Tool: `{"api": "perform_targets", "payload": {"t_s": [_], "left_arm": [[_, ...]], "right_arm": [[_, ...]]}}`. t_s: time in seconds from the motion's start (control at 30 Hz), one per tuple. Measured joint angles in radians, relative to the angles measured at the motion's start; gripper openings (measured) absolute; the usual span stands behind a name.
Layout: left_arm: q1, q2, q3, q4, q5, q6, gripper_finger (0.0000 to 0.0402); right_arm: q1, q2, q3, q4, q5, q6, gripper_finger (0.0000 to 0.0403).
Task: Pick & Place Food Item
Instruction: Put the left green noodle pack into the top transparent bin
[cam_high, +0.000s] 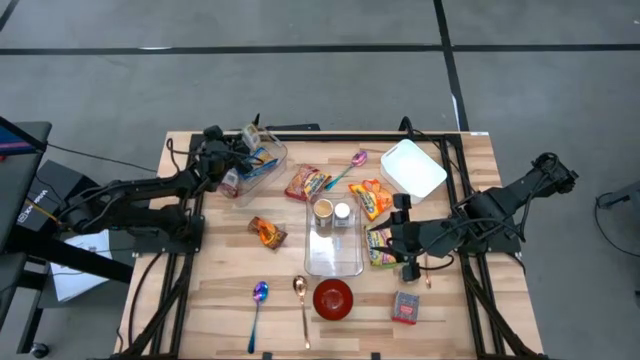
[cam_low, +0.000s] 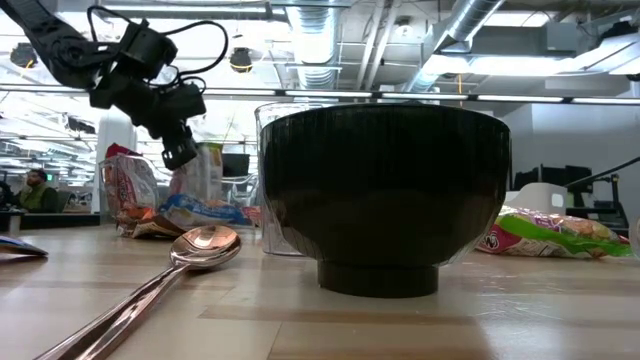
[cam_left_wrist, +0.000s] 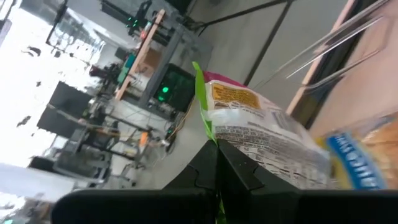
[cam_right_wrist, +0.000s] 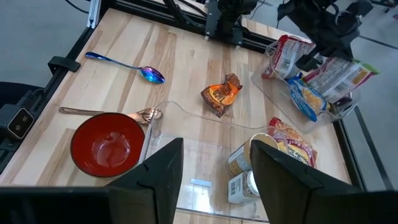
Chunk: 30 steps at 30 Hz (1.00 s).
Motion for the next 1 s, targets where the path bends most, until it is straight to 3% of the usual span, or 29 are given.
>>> {"api": "perform_targets", "payload": {"t_s": [0.43, 0.73, 0.87, 1.0], "left_arm": [[-0.063, 0.001, -0.017, -0.047, 0.214, -0.169, 0.0000], [-0.139, 0.001, -0.017, -0.153, 0.251, -0.311, 0.0002], [-0.154, 0.001, -0.017, -0.161, 0.271, -0.406, 0.0018], [-0.155, 0.001, -0.017, -0.163, 0.383, -0.494, 0.0048]], "right_arm": [[0.000, 0.000, 0.000, 0.000, 0.000, 0.000, 0.0179], [0.000, 0.000, 0.000, 0.000, 0.000, 0.000, 0.0179], [0.000, 0.000, 0.000, 0.000, 0.000, 0.000, 0.0179], [0.000, 0.000, 0.000, 0.000, -0.001, 0.000, 0.0179]]}}
